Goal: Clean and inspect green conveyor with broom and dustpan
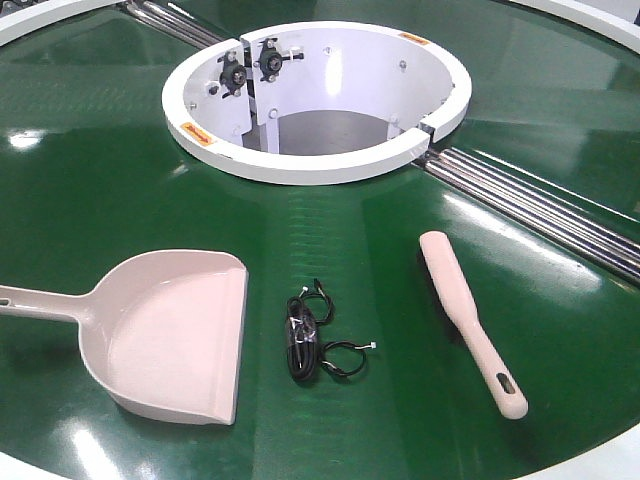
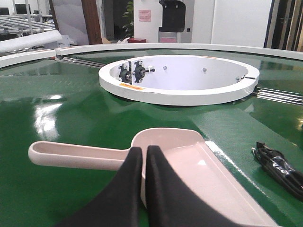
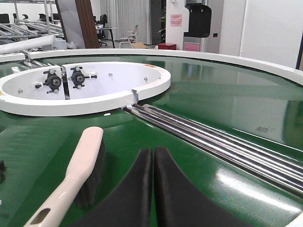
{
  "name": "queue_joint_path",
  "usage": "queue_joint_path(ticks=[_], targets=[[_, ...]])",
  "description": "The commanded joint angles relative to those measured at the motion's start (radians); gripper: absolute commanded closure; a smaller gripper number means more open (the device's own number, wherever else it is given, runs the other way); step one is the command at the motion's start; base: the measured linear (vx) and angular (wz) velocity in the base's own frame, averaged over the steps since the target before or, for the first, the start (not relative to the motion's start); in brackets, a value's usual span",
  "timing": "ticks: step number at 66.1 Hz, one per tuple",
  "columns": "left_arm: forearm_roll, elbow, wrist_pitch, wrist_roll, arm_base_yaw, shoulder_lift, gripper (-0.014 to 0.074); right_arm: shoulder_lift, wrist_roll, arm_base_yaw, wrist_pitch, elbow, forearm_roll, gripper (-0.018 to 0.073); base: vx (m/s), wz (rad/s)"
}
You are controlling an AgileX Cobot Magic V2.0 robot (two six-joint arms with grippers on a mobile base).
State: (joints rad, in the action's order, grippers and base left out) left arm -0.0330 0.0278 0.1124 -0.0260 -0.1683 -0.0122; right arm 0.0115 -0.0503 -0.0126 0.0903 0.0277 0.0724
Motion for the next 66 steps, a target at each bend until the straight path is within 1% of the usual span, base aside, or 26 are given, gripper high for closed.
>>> queue_joint_path(ticks=[1,61,66], targets=[[0.005,0.009,-0.071,0.005,-0.004,-0.015,0.0603,0.011,0.002,-0.001,-0.070,0.003,0.004,0.0568,0.00,0.00],[0.005,0.009,-0.072,0.006,-0.004,-0.015,0.0603,0.011,0.002,-0.001,-0.070,0.003,0.004,0.0568,0.00,0.00],[0.003,0.005,-0.097,0.003,-0.004,-0.015,0.0603,0.011,0.002,-0.001,-0.070,0.003,0.004,0.0568,0.00,0.00]])
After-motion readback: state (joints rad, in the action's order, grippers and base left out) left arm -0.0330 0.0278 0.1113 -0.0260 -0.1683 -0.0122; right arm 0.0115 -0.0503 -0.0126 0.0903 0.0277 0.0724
